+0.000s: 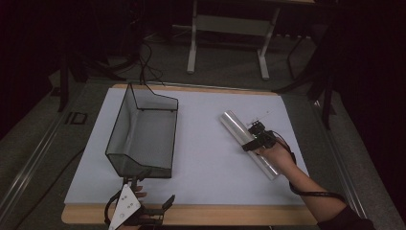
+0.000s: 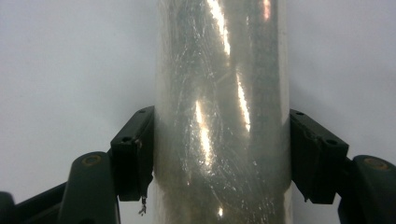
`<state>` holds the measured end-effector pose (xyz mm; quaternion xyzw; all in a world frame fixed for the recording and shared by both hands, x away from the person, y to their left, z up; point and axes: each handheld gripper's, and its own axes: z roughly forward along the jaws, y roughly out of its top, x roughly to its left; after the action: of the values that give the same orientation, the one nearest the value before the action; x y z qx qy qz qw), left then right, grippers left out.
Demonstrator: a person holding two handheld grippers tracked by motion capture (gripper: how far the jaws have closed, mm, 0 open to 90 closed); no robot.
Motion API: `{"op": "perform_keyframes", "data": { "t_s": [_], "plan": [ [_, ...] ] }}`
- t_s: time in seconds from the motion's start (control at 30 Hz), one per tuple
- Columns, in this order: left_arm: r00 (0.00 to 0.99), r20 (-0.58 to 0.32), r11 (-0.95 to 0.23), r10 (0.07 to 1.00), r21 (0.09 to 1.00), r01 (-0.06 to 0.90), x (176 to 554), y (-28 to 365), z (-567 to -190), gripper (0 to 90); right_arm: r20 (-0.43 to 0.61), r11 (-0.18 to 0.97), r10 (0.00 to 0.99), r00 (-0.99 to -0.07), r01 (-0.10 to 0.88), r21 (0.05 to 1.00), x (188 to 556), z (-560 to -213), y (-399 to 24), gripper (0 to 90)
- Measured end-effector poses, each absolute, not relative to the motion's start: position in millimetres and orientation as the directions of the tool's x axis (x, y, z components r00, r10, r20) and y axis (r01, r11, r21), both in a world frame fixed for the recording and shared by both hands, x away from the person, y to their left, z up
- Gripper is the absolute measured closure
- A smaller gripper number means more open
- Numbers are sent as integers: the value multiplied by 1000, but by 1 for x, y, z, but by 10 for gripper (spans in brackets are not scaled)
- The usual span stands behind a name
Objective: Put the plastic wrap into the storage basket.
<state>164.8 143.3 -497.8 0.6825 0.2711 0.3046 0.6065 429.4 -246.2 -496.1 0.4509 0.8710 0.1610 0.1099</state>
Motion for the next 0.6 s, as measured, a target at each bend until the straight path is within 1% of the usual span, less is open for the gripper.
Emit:
{"op": "perform_keyframes", "data": {
  "t_s": [0.17,0.4,0.43,0.47,0.5,0.53,0.6],
  "plan": [
    [670,88,-121,737,993,3,165,142,-498,20,-35,538,820,-571,748,390,430,-497,-249,324],
    [669,89,-124,737,992,4,165,142,-499,20,-33,549,813,-582,746,376,432,-496,-248,314],
    [669,91,-125,737,992,4,165,142,-499,20,-54,561,808,-587,738,374,431,-496,-246,318],
    [669,92,-127,737,992,4,165,142,-499,20,-68,570,808,-586,747,341,433,-494,-242,318],
    [670,92,-127,737,992,4,165,142,-499,20,-68,570,808,-586,747,341,433,-494,-242,318],
    [671,93,-128,736,992,4,165,141,-499,20,-112,606,787,-607,727,322,434,-493,-237,310],
    [670,95,-129,736,992,2,165,141,-498,20,-138,626,775,-617,719,302,434,-493,-233,305]
  ]
}}
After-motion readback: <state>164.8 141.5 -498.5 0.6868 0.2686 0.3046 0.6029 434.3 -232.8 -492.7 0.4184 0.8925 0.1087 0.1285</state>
